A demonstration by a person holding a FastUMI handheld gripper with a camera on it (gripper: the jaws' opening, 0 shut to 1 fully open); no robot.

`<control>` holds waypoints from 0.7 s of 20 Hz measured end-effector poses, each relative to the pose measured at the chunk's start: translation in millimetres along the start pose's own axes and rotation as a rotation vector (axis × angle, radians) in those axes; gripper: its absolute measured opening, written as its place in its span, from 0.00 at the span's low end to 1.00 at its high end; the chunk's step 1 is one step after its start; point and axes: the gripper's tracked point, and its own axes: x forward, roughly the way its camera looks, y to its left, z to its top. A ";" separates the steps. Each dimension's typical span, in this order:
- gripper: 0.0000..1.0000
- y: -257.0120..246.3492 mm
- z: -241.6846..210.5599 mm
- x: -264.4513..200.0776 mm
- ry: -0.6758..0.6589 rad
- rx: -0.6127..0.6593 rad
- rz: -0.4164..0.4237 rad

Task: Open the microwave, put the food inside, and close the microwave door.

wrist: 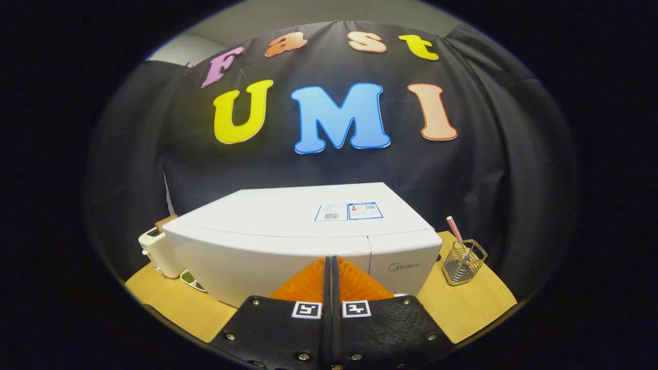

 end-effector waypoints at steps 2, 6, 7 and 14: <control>0.01 -2.0 10.9 -10.0 -0.022 0.021 0.007; 0.01 -20.7 80.2 -47.1 -0.149 0.048 -0.037; 0.01 -20.2 98.8 -59.7 -0.178 0.061 -0.022; 0.97 -44.4 196.7 -132.4 -0.295 0.024 -0.015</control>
